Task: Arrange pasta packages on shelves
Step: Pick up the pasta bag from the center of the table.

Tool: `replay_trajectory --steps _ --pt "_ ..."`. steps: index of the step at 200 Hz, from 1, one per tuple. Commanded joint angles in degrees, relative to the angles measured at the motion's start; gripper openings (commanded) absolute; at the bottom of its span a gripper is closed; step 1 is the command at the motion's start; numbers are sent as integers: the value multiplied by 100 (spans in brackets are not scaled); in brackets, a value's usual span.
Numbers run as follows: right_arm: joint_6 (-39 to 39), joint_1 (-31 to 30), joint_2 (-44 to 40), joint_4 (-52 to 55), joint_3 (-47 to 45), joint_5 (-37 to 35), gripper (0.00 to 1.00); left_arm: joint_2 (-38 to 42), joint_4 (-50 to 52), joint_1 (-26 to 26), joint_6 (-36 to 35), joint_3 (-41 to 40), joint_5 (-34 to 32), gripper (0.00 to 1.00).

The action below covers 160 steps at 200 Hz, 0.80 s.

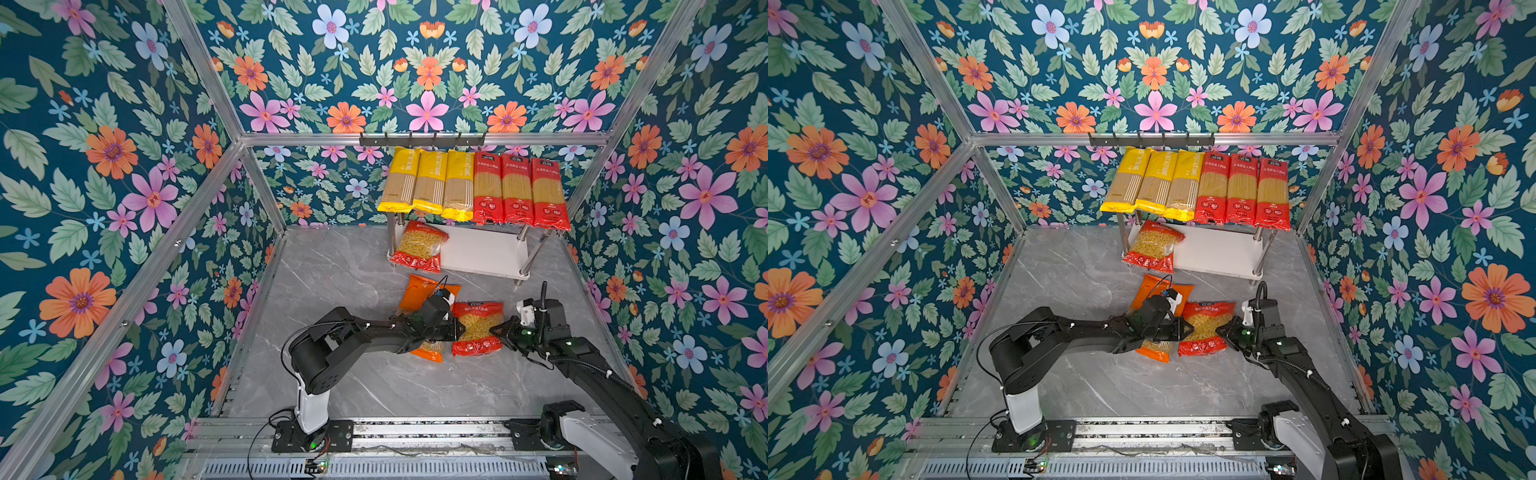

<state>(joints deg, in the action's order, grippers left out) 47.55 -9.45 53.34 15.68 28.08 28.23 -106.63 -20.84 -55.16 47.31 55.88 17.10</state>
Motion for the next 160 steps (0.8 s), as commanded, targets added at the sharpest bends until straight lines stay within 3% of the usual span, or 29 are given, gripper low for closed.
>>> replay_trajectory --steps 1,28,90,160 --pt "-69 -13 -110 -371 109 113 6 145 -131 49 -258 105 121 12" --pt "-105 -13 -329 -284 303 66 2 205 -77 66 -441 244 175 5" --pt "-239 -13 -408 -118 869 -36 0 386 122 452 -717 516 320 4" --pt "-332 -30 760 -1963 1408 -337 0 38 414 1000 -1608 1738 -41 0"
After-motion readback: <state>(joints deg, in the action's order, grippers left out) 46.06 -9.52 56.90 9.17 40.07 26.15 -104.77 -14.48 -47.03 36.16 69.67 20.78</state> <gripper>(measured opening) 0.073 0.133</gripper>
